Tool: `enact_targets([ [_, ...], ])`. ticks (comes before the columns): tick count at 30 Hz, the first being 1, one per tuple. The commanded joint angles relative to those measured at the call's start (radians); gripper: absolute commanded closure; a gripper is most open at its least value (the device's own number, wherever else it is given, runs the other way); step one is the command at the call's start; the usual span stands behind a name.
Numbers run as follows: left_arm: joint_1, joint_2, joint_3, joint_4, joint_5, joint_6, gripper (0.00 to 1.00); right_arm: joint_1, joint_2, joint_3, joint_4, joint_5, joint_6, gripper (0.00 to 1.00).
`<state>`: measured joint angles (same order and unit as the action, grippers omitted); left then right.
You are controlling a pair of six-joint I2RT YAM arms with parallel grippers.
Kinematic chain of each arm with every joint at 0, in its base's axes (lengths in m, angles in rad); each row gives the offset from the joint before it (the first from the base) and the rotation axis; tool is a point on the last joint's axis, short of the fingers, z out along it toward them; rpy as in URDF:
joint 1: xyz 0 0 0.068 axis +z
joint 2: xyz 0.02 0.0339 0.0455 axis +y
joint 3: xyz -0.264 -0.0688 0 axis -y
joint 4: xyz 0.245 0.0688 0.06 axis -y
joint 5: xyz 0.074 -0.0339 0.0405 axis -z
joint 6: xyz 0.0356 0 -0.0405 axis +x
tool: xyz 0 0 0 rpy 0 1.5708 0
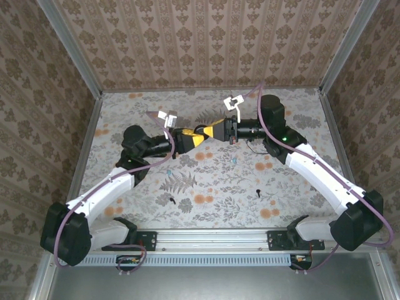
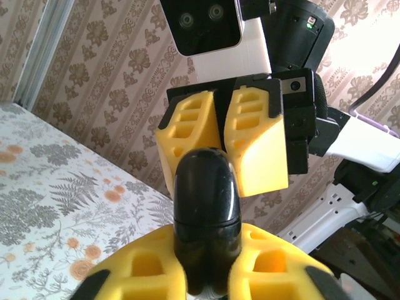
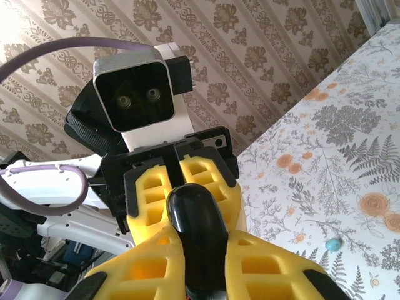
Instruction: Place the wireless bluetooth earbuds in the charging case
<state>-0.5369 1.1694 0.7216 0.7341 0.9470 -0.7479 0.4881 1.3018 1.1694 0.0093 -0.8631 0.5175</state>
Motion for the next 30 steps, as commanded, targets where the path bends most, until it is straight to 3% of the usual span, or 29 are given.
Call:
enact_targets([
  [1, -0.005, -0.022, 0.016, -0.028, 0.025, 0.078, 1.0, 0.008, -0.026, 0.002, -0.048, 0.04, -0.022, 0.74],
  [7, -0.015, -0.085, 0.005, -0.074, 0.029, 0.206, 1.0, -0.005, -0.003, 0.011, -0.099, 0.108, -0.011, 0.62],
  [23, -0.016, -0.16, -0.05, -0.166, -0.018, 0.332, 1.0, -0.047, -0.006, 0.025, -0.127, 0.124, 0.016, 0.56],
  [26, -0.004, -0.184, -0.058, -0.22, -0.043, 0.355, 1.0, -0.063, -0.048, 0.02, -0.186, 0.175, -0.007, 0.53],
  [30, 0.022, -0.262, -0.077, -0.365, -0.092, 0.426, 1.0, -0.072, -0.076, -0.005, -0.299, 0.332, 0.001, 0.46],
])
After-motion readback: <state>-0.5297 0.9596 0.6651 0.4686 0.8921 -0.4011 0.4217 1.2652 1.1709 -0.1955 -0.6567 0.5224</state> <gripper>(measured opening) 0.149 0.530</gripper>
